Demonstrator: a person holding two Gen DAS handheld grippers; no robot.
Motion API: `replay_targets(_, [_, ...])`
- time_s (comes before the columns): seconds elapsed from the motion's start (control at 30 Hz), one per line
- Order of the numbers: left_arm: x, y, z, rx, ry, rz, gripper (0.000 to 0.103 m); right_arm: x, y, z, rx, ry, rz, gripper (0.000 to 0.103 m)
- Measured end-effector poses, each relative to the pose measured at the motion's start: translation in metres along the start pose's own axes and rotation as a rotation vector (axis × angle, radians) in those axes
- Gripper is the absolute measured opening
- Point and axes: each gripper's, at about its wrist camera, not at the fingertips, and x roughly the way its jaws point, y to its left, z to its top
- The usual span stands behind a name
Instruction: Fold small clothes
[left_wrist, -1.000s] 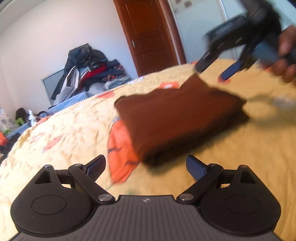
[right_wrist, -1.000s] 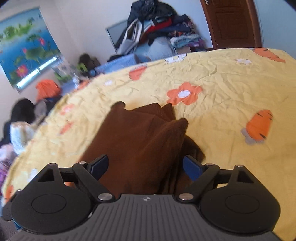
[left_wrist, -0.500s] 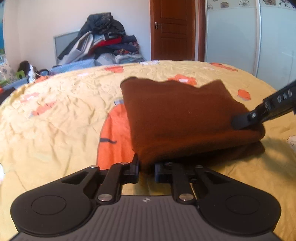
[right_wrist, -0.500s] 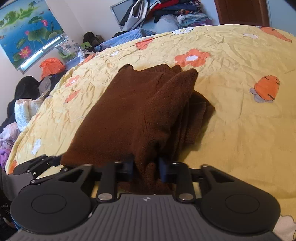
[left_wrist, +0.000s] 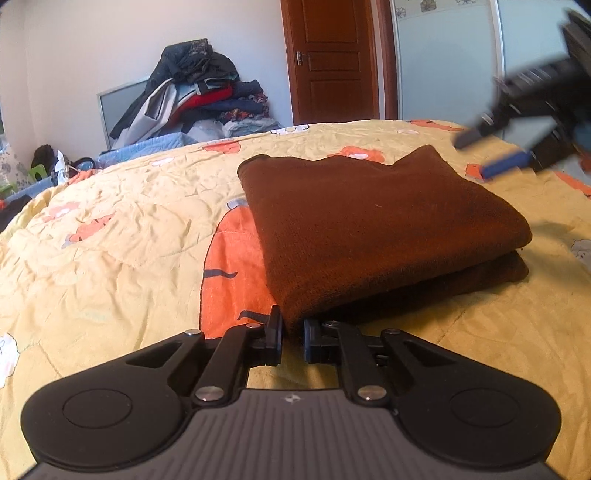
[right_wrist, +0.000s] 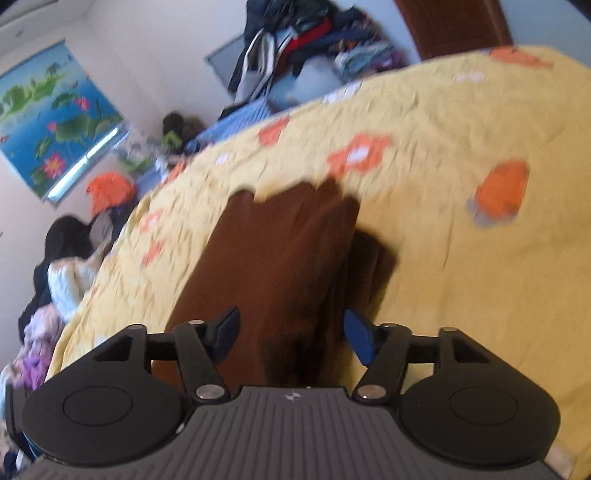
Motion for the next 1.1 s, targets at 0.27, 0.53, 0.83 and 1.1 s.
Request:
replay_targets(0.27, [-0.001, 0.009, 0.001, -0.046, 0.005, -0.036, 0.010, 0.072, -0.005, 0.046, -0.003, 0.085, -0.047, 0.011])
replay_targets(0.53, [-0.004, 0.007, 0.001, -0.025, 0.004, -0.028, 0.010, 0.073, -0.008, 0.028, 0.005, 0.091, -0.094, 0.044])
replay_targets(0.83, [-0.014, 0.066, 0.016, -0.401, 0.054, -0.235, 0.015, -0.009, -0.031, -0.037, 0.185, 0.046, 0.074, 0.095])
replay_targets(1.1, [0.054, 0.103, 0.018, -0.845, 0.245, -0.536, 0.071, 0.038, -0.027, -0.044, 0.296, 0.149, 0.226, 0.097])
